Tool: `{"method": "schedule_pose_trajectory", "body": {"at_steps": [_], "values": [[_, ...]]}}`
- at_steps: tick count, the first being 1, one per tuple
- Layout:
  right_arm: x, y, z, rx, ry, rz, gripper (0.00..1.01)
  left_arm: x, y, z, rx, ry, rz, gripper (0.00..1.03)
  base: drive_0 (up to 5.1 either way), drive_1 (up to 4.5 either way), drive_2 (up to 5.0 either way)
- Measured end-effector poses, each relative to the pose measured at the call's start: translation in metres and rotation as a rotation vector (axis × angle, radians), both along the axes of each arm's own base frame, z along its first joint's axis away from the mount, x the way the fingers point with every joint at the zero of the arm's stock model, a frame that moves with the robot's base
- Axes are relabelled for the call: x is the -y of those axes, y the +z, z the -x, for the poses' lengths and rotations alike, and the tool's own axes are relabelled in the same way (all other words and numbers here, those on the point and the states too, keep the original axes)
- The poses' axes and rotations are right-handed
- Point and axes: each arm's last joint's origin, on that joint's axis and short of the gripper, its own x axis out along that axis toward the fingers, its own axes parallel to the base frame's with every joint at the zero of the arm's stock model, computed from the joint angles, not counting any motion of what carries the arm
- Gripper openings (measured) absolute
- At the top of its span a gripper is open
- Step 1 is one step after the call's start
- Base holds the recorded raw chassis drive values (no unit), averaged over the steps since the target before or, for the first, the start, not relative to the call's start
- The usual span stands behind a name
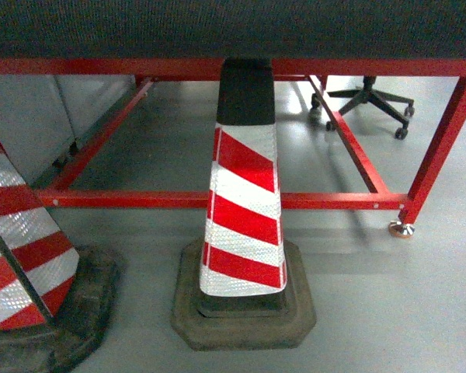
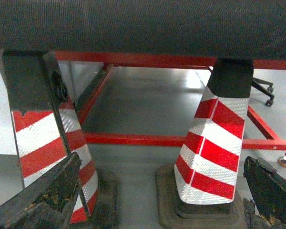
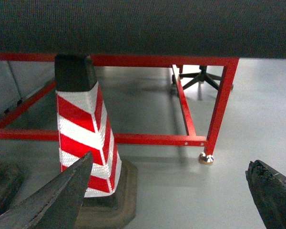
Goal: Sort blue parts and orange caps into right shelf containers
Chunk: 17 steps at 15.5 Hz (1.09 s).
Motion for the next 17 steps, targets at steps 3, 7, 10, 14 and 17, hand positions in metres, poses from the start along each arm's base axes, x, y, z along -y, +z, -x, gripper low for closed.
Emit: {"method": "schedule_pose_trajectory", "body": {"at_steps": [3,7,10,14,17], "values": [[0.0,-0.0001,0.0,-0.001,0.0,0.0,0.98,0.0,-0.0001,0.0,-0.001,0.0,0.0,0.98,0.0,0.0,0.0],[0.0,-0.0001,0.0,-0.002,0.002,0.001,0.98,0.0,-0.0001,0.0,-0.002,0.0,0.001,0.98,0.0,0.0,0.0],[0.0,-0.0001,0.0,-0.001,0.002,0.001,0.98,0.0,-0.0001,0.0,-0.001,0.0,0.001,0.98,0.0,0.0,0.0],[0.0,-0.0001,0.0,-0.001,0.001,0.0,0.98,0.0,-0.0001,0.0,-0.001,0.0,0.0,0.98,0.0,0.0,0.0],[0.0,-0.0001,0.0,-0.001,0.001,0.0,0.98,0.0,-0.0001,0.0,-0.001,0.0,0.0,0.98,0.0,0.0,0.0]]}}
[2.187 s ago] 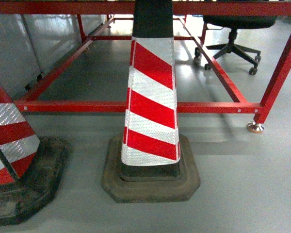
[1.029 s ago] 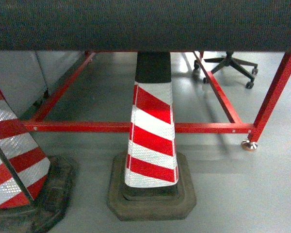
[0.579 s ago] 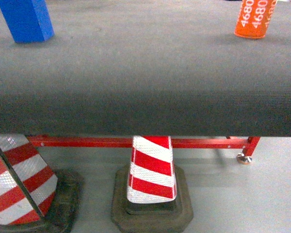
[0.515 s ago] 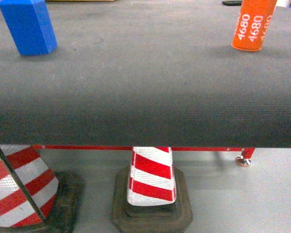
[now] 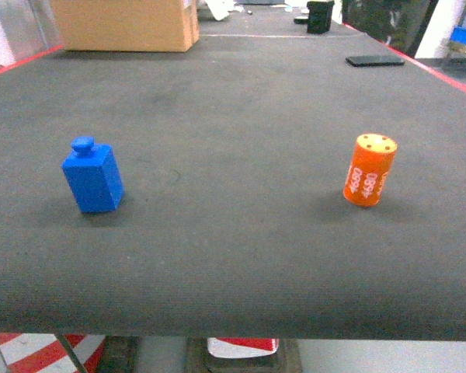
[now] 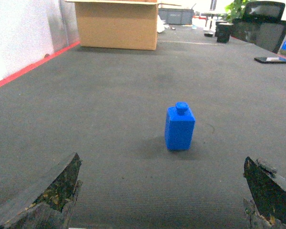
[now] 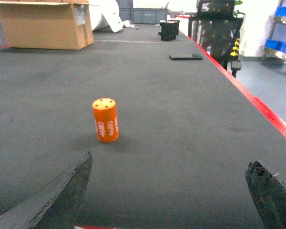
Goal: Sort blue parts and orange caps into right shelf containers
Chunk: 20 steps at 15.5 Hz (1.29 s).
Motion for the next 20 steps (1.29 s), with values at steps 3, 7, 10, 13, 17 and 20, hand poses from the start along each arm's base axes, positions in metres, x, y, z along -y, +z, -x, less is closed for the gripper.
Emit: {"method": "schedule_pose_trajectory", "body": {"at_steps": [3,7,10,13,17,20], "values": [[0.0,0.0004,0.0,0.004,0.0,0.0,0.98,0.0,0.0003,0.0,0.003,0.0,0.0,0.98,0.0,0.0,0.0],[0.0,-0.0001,0.0,-0.001,0.0,0.0,0.98,0.0,0.0001,0.0,0.002,0.0,0.0,0.98,0.0,0.0,0.0],[0.0,0.0,0.0,0.0,0.0,0.0,0.98,0.0,0.0,0.0,0.0,0.0,0.0,0.98,0.0,0.0,0.0],[0.0,0.0,0.0,0.0,0.0,0.0,0.98,0.0,0.0,0.0,0.0,0.0,0.0,0.98,0.0,0.0,0.0],[0.0,0.0,0.0,0.0,0.0,0.0,0.98,0.0,0.0,0.0,0.0,0.0,0.0,0.98,0.0,0.0,0.0],[0.0,0.0,0.0,0.0,0.0,0.0,0.98,0.0,0.0,0.0,0.0,0.0,0.0,0.98,0.0,0.0,0.0]]}}
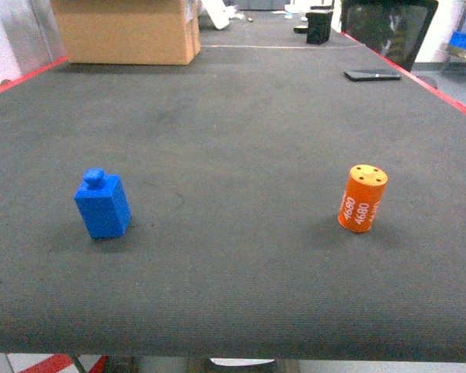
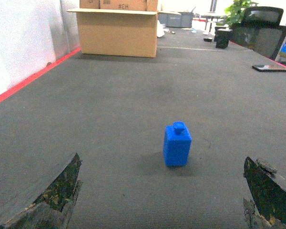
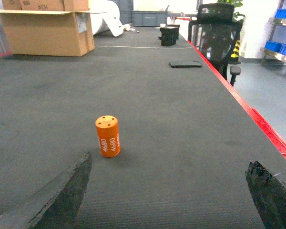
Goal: Sort blue parts and orange caps into right shelf containers
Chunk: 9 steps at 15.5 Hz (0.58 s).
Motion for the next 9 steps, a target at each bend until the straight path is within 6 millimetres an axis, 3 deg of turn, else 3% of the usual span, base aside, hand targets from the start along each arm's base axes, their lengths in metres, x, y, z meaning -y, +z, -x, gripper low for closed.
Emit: {"method": "schedule_pose_trajectory", "body": {"at_steps": [9], "values": [[0.0,0.0,0.0,0.0,0.0,0.0,0.98,0.0,0.0,0.0,0.0,0.0,0.0,0.98,0.0,0.0,0.0]]}}
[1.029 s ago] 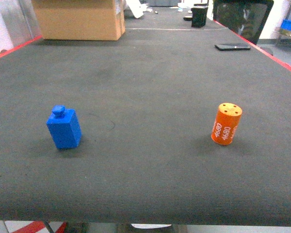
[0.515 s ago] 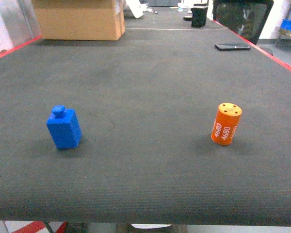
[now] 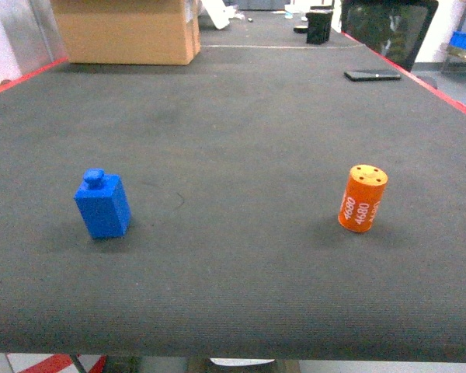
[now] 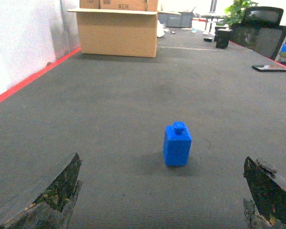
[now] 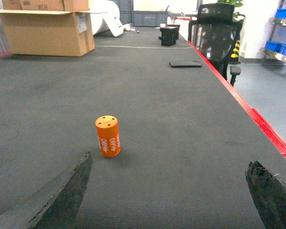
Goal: Sort blue parts and orange caps into right shelf containers
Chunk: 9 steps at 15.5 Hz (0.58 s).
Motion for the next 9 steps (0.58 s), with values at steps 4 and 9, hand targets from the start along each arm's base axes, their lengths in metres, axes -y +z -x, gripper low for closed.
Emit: {"method": "schedule_pose_trajectory", "body": {"at_steps": [4,9], "values": [[0.0,0.0,0.0,0.0,0.0,0.0,0.98,0.0,0.0,0.0,0.0,0.0,0.0,0.98,0.0,0.0,0.0],[0.0,0.0,0.0,0.0,0.0,0.0,0.98,0.0,0.0,0.0,0.0,0.0,0.0,0.98,0.0,0.0,0.0]]}}
